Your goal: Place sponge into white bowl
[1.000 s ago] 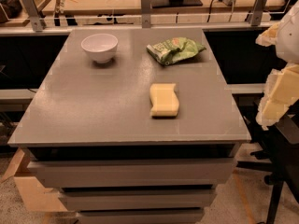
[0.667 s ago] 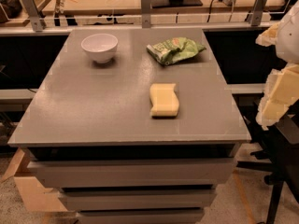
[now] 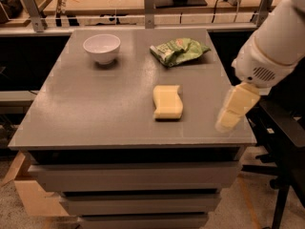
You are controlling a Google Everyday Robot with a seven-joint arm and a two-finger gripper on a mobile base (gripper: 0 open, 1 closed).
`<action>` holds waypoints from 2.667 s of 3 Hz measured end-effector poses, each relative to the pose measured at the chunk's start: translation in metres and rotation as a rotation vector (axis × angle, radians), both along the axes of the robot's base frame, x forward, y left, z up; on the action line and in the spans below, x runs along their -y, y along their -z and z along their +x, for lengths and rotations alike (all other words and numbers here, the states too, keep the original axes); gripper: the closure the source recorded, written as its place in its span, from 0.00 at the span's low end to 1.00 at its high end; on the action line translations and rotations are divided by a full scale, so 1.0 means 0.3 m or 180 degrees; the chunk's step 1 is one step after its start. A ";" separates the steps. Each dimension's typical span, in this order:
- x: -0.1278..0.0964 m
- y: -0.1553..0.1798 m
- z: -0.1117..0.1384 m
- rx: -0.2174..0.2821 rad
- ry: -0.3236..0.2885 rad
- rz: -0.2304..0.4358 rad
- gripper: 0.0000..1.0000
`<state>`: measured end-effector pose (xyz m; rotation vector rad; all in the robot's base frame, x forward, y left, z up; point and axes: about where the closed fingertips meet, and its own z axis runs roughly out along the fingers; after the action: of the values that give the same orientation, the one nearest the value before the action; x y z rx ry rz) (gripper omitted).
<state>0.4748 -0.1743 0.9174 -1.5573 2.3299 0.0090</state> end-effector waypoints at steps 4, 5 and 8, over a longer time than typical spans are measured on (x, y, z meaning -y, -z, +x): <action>-0.211 0.164 0.109 -0.0011 0.0452 0.0616 0.00; -0.309 0.169 0.098 -0.0017 0.0340 0.0705 0.00; -0.425 0.271 0.170 -0.0021 0.0385 0.0642 0.18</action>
Offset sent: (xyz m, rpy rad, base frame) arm 0.0186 0.0225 -0.0323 0.0735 0.0047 -0.0986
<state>0.5257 -0.0468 0.8360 -1.3205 2.3426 0.2137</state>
